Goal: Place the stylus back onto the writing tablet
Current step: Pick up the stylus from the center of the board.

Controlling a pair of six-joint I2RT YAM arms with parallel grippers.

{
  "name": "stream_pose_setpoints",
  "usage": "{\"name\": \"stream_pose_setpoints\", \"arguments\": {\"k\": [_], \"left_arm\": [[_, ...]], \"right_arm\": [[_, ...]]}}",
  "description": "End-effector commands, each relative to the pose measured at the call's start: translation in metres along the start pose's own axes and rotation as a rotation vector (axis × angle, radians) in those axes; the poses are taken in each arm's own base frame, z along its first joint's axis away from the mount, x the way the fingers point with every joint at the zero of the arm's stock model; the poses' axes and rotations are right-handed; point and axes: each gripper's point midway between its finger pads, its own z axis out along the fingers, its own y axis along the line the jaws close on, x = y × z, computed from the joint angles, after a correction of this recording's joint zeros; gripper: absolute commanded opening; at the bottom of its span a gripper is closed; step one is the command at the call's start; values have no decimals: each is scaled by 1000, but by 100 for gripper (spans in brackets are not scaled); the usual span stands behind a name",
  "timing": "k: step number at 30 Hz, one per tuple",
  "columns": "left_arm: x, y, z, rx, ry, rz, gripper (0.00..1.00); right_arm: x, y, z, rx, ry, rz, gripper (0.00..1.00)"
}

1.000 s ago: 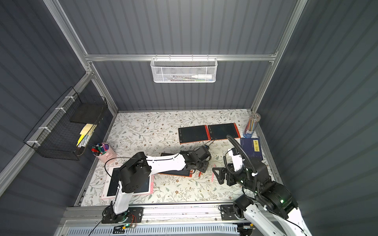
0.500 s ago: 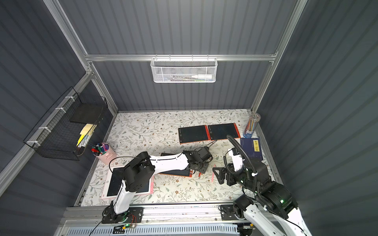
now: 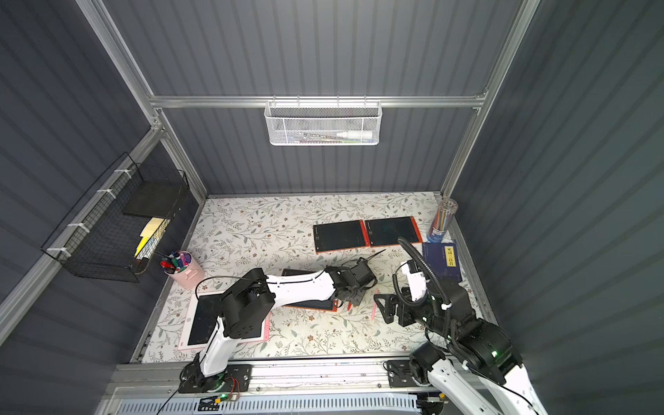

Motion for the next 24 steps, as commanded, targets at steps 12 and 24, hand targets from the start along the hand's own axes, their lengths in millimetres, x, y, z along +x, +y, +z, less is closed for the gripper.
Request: {"name": "stream_pose_setpoints", "arguments": {"k": [12,24], "left_arm": [[47,13,26,-93,141,45,15],[16,1,4,-12,73,-13,13]], "right_arm": [[1,-4,0,14,-9,-5,99],[1,-4,0,14,-8,-4,99]]}}
